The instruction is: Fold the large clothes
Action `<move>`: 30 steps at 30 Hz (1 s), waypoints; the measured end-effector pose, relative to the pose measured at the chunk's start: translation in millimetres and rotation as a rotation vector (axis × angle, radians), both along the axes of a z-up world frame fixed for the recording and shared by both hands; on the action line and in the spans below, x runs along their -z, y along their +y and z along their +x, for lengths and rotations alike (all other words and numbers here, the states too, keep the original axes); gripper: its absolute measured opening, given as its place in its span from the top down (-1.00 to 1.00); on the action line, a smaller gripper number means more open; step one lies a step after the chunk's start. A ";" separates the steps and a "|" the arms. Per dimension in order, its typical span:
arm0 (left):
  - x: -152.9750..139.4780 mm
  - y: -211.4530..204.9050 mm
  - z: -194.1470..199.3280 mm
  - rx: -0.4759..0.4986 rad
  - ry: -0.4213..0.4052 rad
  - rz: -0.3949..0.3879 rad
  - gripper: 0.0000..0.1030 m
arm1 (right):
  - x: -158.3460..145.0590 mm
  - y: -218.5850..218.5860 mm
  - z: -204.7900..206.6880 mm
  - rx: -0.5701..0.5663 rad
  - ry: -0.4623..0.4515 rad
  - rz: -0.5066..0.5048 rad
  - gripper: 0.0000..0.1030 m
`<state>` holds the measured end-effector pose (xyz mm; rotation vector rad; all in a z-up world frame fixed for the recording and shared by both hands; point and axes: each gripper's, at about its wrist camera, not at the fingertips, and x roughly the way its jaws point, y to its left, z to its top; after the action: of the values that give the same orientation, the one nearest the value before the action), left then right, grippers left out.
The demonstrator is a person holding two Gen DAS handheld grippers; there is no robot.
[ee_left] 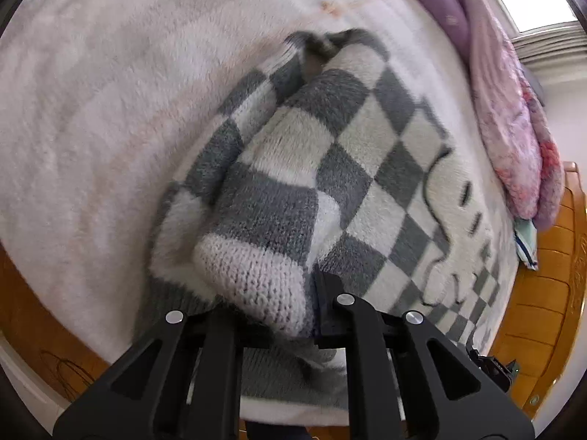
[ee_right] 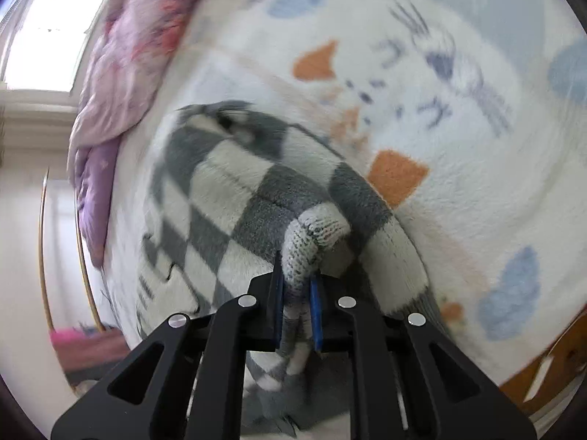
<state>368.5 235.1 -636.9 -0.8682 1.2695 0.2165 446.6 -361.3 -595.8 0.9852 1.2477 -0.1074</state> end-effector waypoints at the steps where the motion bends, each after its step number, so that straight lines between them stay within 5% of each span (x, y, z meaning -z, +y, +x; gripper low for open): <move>1: -7.8 3.9 -7.1 0.003 -0.011 -0.010 0.76 | -5.6 0.2 -4.7 -0.007 -0.008 -0.001 0.79; 4: -14.9 12.6 -19.5 0.009 -0.018 -0.001 0.75 | -13.1 1.3 -21.3 -0.047 0.000 -0.041 0.79; 7: 5.6 16.9 -25.1 0.000 0.041 0.002 0.73 | 11.5 8.9 -28.9 -0.110 0.082 -0.110 0.78; 12: 39.1 17.1 -21.8 0.008 0.113 -0.002 0.17 | 46.9 19.9 -24.2 -0.124 0.178 -0.161 0.43; 15: 23.8 10.8 -16.8 0.076 0.076 0.000 -0.34 | 34.3 22.1 -17.7 -0.148 0.205 -0.170 0.08; 17: 9.1 7.3 -15.8 0.102 0.049 0.035 -0.50 | 14.8 24.8 -12.8 -0.198 0.221 -0.247 0.04; 22: -12.3 17.4 -35.3 0.046 0.032 0.063 -0.60 | -34.9 60.8 5.7 -0.408 0.249 -0.475 0.04; 24: -10.5 19.4 -39.0 0.008 0.043 0.062 -0.61 | -49.9 88.5 16.9 -0.475 0.163 -0.456 0.49; 27: -0.6 27.7 -43.5 -0.028 0.080 0.059 -0.61 | -64.2 165.2 55.0 -0.640 -0.026 -0.376 0.88; 30: 13.0 29.7 -40.8 -0.046 0.118 0.062 -0.61 | -55.4 237.3 100.6 -0.763 -0.101 -0.366 0.95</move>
<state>327.7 264.9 -649.8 -0.8418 1.3461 0.3458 547.3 -124.0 -540.4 0.1601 1.3729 0.2982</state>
